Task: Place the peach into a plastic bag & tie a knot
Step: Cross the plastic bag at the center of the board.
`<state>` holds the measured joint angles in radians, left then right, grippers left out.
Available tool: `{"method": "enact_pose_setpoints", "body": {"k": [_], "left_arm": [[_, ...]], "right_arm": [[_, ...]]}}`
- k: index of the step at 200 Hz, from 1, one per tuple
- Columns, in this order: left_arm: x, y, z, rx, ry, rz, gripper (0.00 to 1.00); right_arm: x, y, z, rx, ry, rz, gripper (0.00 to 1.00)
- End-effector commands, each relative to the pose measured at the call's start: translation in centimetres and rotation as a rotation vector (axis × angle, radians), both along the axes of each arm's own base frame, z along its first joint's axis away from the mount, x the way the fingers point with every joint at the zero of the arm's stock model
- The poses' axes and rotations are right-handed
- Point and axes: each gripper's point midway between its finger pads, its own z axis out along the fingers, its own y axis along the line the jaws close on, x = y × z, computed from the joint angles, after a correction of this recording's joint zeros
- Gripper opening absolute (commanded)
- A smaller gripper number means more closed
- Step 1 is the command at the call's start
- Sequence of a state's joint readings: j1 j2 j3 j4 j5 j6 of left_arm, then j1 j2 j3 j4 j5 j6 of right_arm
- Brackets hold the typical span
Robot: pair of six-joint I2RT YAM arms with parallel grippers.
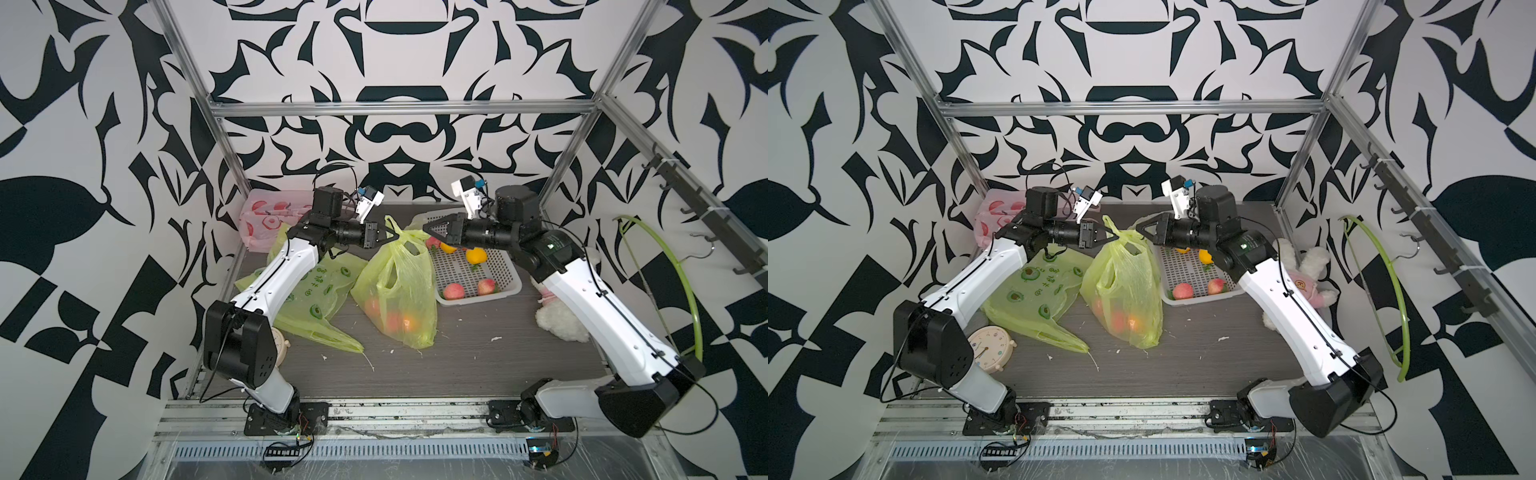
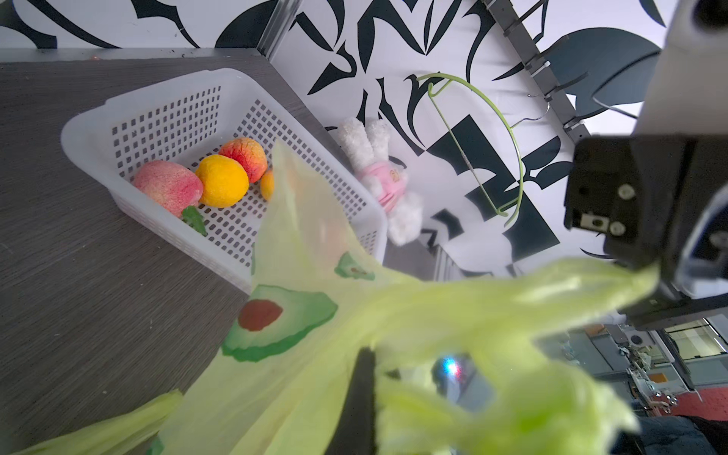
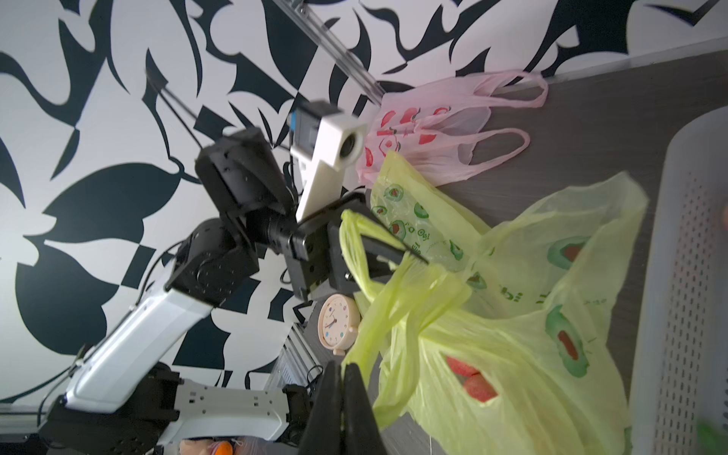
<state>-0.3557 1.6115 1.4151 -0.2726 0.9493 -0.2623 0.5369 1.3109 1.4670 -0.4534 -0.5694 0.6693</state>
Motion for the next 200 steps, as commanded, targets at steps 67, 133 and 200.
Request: {"method": "enact_pose_setpoints", "body": {"k": [67,133,200], "left_arm": [[0.3,0.6,-0.7,0.012,0.024,0.049,0.0],[-0.4,1.0,-1.1,0.034,0.032,0.063,0.0],[-0.5,2.0,-3.0,0.127,0.072,0.114,0.06]], "right_arm": [[-2.0,6.4,-6.4,-0.054,0.053,0.092,0.0],[-0.4,8.9,-10.5,-0.113,0.103,0.11,0.0],[1.0,8.3,-12.2,-0.189,0.069,0.052,0.0]]}}
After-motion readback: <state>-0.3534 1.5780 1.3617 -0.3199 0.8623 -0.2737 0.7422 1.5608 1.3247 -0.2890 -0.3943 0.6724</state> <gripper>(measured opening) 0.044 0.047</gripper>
